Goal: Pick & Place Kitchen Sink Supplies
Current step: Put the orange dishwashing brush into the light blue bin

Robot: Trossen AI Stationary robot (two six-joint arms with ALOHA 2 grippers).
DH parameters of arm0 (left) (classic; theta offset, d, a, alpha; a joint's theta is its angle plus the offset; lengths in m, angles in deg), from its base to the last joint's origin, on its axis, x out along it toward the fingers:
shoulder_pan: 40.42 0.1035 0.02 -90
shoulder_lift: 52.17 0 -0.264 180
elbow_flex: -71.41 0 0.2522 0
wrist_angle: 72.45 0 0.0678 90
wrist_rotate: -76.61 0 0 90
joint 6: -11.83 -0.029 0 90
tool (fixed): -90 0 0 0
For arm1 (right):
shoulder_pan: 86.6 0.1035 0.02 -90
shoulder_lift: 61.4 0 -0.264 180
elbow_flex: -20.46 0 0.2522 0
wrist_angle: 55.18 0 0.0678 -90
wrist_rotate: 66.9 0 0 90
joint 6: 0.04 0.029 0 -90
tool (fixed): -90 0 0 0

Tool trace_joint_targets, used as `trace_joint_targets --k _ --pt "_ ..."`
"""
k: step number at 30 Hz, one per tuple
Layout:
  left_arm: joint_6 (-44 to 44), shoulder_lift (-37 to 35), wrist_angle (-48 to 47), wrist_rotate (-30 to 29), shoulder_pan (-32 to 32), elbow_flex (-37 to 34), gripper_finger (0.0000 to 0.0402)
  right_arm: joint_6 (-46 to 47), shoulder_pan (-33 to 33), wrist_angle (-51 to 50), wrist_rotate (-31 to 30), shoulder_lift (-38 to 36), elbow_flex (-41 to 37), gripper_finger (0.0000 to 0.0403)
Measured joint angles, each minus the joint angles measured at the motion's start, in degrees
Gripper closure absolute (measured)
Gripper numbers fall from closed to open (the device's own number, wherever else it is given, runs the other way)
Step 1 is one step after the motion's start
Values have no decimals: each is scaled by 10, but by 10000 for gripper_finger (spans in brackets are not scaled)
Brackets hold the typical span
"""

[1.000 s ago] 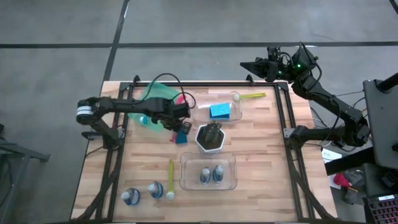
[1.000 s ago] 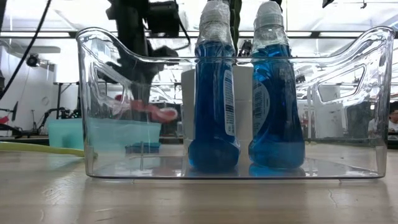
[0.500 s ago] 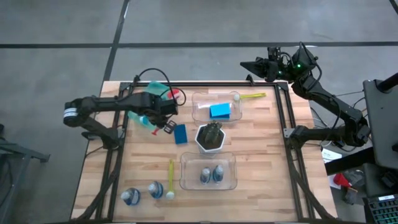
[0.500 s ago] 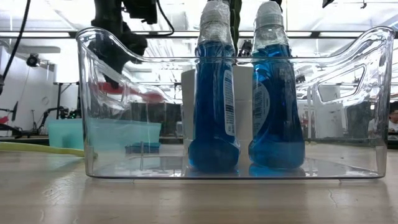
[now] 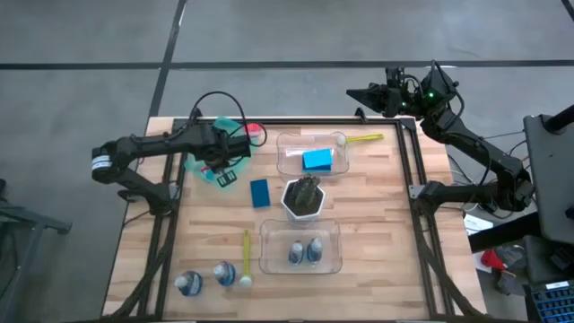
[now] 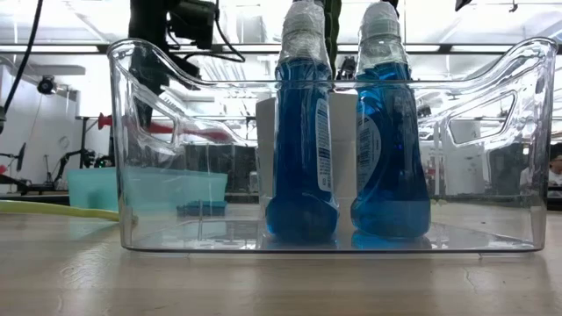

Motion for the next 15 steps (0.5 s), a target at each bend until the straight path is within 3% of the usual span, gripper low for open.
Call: trace_joint_targets --k 15 --pt "-104 4 21 -1 88 -37 353 -1 0 0 0 0 0 343"
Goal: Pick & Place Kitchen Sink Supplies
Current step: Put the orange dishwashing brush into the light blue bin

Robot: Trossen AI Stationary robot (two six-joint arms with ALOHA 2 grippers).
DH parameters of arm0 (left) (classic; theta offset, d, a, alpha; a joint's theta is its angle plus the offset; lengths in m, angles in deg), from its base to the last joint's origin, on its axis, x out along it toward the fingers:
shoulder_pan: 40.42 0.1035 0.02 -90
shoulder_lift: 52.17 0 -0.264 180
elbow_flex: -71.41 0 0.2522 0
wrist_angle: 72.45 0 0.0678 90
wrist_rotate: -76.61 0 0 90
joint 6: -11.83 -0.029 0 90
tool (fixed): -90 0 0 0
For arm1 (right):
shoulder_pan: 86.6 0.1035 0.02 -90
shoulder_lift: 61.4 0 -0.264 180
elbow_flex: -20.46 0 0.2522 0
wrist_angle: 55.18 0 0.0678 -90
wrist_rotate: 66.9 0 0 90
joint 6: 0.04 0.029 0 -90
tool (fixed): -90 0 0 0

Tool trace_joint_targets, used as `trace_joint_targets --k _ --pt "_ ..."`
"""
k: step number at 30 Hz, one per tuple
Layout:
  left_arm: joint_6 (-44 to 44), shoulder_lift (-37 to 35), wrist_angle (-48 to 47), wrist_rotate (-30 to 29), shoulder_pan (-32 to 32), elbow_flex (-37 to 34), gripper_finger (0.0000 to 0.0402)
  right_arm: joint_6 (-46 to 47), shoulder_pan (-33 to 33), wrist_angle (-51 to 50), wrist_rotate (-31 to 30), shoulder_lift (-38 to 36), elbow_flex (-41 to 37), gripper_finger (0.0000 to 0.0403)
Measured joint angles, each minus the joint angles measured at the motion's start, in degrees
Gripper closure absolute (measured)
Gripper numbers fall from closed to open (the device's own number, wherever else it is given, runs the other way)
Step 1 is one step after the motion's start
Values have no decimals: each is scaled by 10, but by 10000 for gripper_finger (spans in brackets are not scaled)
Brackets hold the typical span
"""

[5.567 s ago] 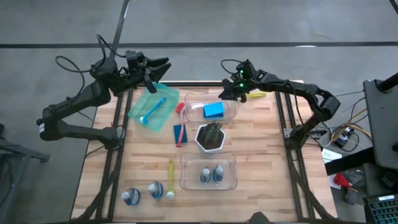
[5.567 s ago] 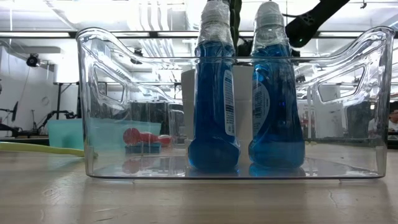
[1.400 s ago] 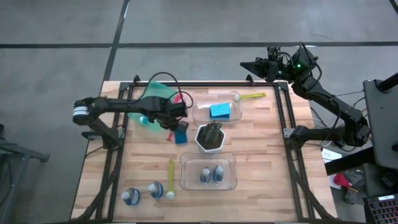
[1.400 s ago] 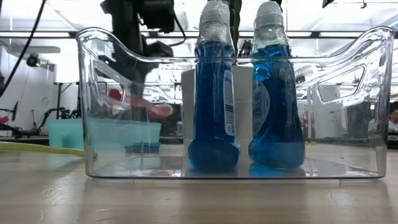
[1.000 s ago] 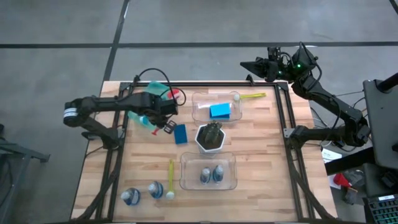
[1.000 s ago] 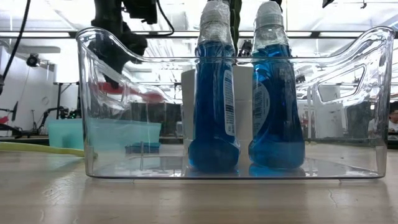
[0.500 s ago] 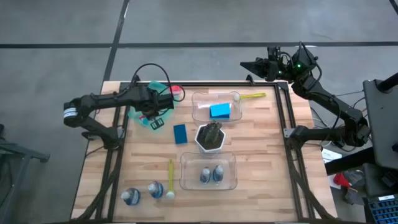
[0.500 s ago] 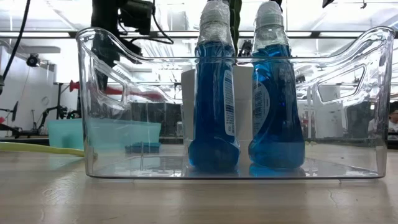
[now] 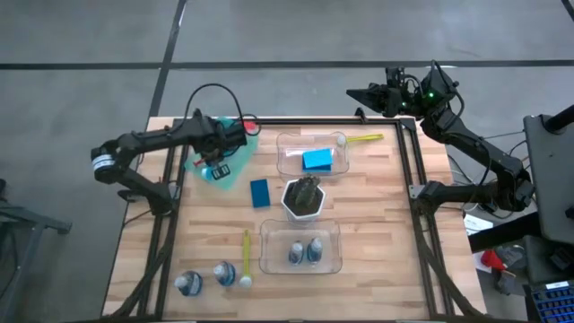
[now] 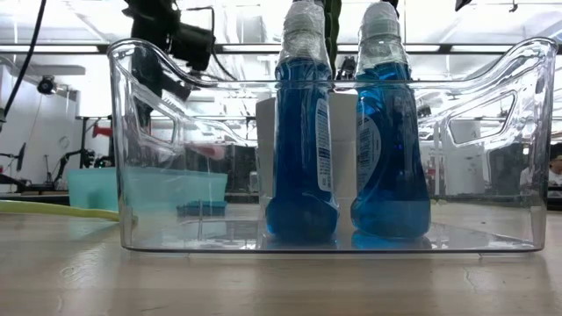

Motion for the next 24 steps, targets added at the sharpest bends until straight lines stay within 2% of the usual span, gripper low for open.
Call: trace_joint_targets --k 3,17,24 --pt "-14 0 12 19 0 -29 353 0 0 0 0 0 0 346" --pt "-41 1 97 -3 3 -126 352 4 0 0 0 0 0 349" --pt "-41 1 107 -5 3 -130 318 4 0 0 0 0 0 351"
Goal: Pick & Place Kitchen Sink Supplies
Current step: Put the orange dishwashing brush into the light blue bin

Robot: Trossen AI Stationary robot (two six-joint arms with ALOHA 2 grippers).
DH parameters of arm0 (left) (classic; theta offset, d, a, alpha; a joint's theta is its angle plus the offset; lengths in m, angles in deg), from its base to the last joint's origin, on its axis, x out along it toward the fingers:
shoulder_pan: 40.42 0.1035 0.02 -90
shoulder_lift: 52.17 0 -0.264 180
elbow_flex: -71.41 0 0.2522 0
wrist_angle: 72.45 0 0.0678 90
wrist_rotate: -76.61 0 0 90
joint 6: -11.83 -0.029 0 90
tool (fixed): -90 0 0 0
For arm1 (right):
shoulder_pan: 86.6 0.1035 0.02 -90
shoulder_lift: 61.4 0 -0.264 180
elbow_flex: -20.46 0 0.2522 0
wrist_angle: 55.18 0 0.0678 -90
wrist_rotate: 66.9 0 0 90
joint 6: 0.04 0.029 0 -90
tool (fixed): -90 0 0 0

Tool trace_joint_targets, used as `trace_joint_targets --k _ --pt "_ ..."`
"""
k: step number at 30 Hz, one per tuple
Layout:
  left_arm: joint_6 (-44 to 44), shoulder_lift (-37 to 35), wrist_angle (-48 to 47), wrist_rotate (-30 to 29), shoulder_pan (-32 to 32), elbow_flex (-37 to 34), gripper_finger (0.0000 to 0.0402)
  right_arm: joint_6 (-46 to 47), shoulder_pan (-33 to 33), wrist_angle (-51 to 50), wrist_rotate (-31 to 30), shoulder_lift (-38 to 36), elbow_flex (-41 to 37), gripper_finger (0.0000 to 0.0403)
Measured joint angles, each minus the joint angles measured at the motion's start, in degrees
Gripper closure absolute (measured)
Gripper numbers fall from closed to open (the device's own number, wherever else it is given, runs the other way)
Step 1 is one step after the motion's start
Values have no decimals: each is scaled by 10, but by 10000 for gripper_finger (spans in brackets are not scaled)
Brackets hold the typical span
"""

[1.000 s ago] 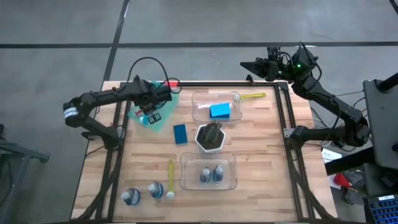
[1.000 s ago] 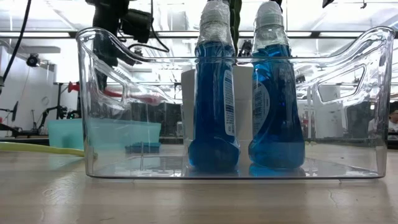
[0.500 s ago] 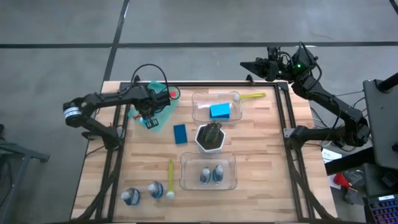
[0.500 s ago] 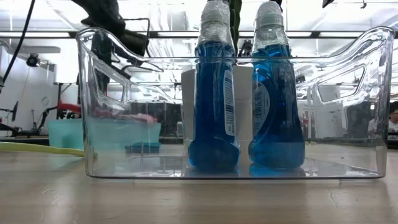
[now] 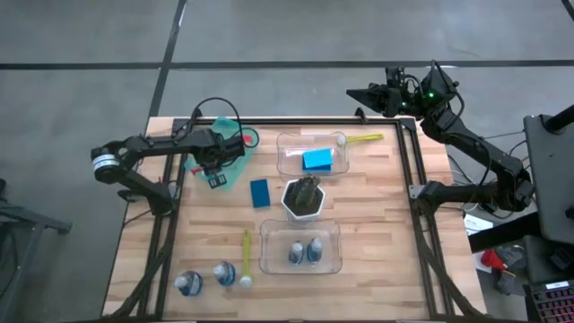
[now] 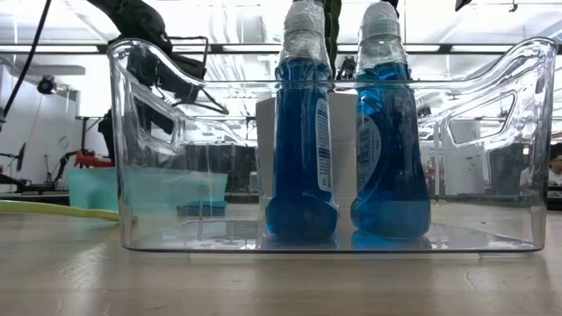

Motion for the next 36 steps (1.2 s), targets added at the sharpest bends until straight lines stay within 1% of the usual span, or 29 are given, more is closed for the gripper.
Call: trace_joint_targets --k 4,10,12,15,19,22,24,26,31,36 --pt "-16 0 16 -11 0 1 296 0 0 0 0 0 0 351" --pt "-63 0 22 -38 0 1 289 2 0 -1 0 0 0 351" --pt "-61 0 19 -38 0 3 291 2 0 -2 0 0 0 351" --pt "-27 0 1 -36 0 14 296 1 0 -5 0 0 0 351" --pt "52 -5 -17 -9 3 32 298 -1 0 -4 0 0 0 351" --pt "101 -9 -13 75 19 37 294 -3 0 -4 -1 0 0 351" --pt "117 -9 -9 132 36 37 289 -5 0 -4 -1 0 0 351" --pt "127 -9 -10 158 49 37 279 -8 0 -4 -2 0 0 351" --pt "130 -9 -12 170 73 37 233 -9 0 -4 -7 0 0 351" --pt "112 -7 -13 170 80 36 187 -9 0 -4 -7 0 0 351"
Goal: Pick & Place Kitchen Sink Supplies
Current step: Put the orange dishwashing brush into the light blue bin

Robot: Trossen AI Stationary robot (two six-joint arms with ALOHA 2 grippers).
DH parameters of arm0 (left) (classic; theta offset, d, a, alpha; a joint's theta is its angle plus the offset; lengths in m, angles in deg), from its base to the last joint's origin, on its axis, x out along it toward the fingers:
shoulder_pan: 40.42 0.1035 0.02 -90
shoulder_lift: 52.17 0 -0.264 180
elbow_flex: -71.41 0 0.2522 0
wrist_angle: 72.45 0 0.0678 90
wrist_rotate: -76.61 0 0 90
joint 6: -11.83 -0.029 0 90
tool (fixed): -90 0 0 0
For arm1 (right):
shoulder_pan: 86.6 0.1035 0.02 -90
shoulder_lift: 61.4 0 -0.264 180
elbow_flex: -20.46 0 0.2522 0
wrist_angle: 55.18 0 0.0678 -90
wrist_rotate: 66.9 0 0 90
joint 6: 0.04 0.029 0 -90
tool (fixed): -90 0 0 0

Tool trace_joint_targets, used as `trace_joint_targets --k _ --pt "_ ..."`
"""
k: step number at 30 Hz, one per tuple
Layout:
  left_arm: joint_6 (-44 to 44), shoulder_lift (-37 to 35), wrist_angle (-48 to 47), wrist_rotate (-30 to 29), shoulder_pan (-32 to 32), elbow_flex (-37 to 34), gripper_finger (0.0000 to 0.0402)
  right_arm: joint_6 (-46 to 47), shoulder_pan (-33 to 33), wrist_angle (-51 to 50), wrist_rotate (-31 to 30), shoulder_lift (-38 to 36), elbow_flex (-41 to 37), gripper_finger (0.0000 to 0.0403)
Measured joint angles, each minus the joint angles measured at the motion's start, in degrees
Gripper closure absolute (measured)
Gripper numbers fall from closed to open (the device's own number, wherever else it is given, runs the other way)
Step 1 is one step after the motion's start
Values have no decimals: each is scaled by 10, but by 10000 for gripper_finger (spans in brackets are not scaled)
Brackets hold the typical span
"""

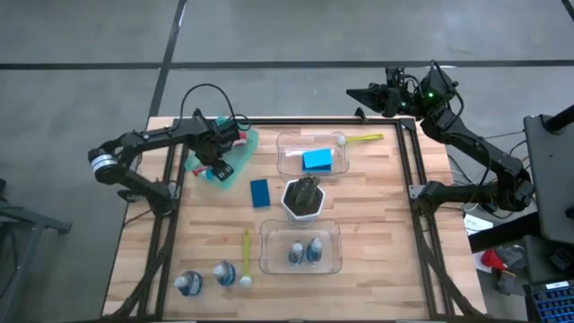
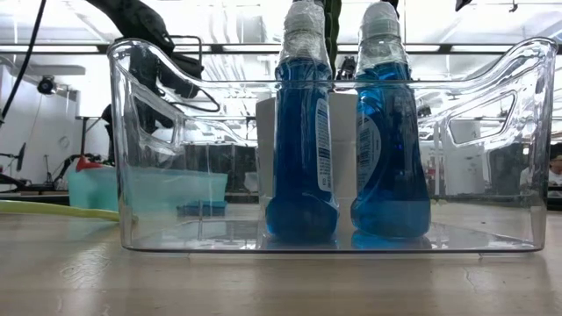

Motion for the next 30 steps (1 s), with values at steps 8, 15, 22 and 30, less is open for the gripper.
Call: trace_joint_targets --k 8,15,22,30 --pt "-27 12 4 -62 3 -2 177 0 0 0 -1 0 0 351" --pt "-30 14 23 -38 9 -38 177 -4 0 -1 -3 0 0 351" --pt "-41 14 26 -38 10 -48 209 -6 0 -2 -5 0 0 351" --pt "-69 14 31 -54 10 -41 345 -6 0 -7 -9 1 0 351"
